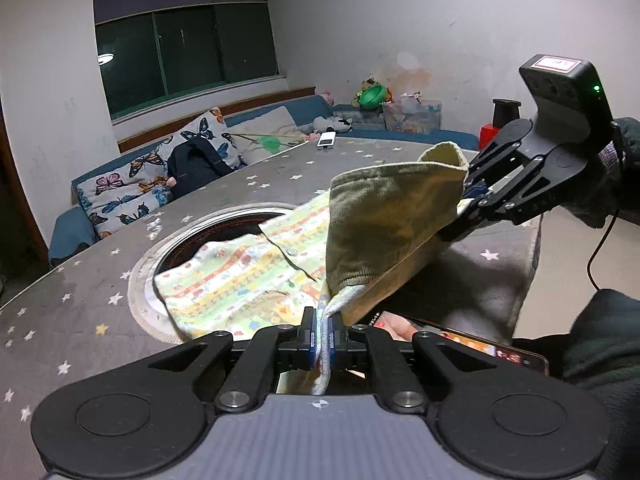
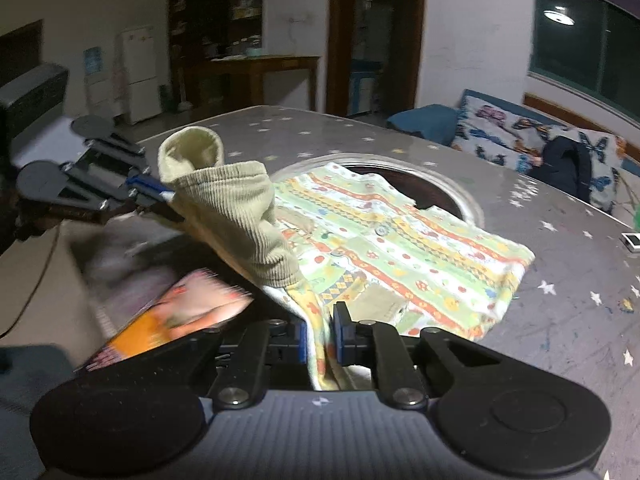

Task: Fold clothes

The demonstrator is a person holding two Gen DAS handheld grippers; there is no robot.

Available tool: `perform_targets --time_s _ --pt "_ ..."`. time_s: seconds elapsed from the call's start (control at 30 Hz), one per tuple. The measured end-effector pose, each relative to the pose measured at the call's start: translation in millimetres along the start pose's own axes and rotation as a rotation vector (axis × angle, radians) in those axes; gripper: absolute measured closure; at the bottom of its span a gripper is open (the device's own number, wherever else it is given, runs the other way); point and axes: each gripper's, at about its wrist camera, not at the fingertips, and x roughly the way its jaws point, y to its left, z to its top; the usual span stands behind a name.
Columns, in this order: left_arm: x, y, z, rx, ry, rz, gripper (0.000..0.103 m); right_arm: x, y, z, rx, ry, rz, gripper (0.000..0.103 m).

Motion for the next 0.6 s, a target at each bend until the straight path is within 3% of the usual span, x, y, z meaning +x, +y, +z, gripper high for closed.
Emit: perform_targets --time_s 0.3,0.5,0.6 --pt "28 35 37 0.027 -0.078 0.1 0.097 -5 -18 35 -0.041 -0.067 -0.042 0.095" --pt "91 82 70 0.022 -0.108 0.176 0.097 32 -65 69 -0.017 -0.078 -0.107 0.096" --pt "137 102 75 -0.013 -0.057 0.203 0.097 60 -93 84 0.004 -0.071 -0.147 0.096"
